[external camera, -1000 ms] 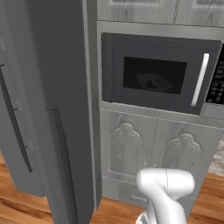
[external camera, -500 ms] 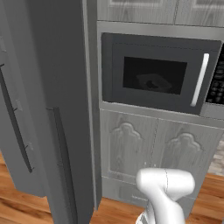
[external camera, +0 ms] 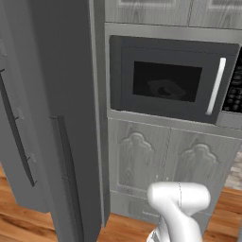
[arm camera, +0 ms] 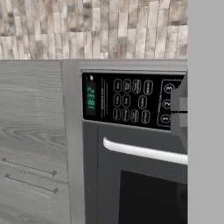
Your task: Place the tupperware containing the shrimp and broccoli meal in the microwave. Close the microwave door and press the start button to reheat the meal.
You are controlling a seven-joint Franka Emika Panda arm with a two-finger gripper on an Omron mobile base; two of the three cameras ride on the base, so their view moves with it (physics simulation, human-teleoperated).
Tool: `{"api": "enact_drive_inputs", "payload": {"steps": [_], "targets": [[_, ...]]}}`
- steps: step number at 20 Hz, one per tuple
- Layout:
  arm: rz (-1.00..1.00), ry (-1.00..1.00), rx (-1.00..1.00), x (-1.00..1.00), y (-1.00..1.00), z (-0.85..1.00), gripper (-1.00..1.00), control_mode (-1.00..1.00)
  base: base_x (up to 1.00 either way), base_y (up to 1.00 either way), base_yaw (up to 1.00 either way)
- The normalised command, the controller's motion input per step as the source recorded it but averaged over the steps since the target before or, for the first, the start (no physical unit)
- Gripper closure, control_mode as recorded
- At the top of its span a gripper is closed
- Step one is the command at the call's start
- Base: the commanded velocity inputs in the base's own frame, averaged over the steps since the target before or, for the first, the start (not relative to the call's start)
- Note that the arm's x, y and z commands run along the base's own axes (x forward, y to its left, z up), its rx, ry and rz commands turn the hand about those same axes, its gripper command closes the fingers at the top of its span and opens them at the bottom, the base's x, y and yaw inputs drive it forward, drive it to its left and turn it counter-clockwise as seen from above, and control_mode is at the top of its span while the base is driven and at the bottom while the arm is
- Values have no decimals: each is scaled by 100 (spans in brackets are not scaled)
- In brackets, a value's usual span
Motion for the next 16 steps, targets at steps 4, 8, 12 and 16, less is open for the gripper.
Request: {"api": "enact_drive_inputs", "payload": {"steps": [4, 8, 12, 16], "targets": [[-3, 8, 0, 36, 0, -21, 100, -100, 0, 0, 0], [-3, 6, 0, 32, 0, -11, 100, -100, 0, 0, 0], [-3, 6, 0, 28, -5, -8, 100, -100, 0, 0, 0], [-2, 5, 0, 24, -10, -8, 100, -100, 0, 0, 0]]}}
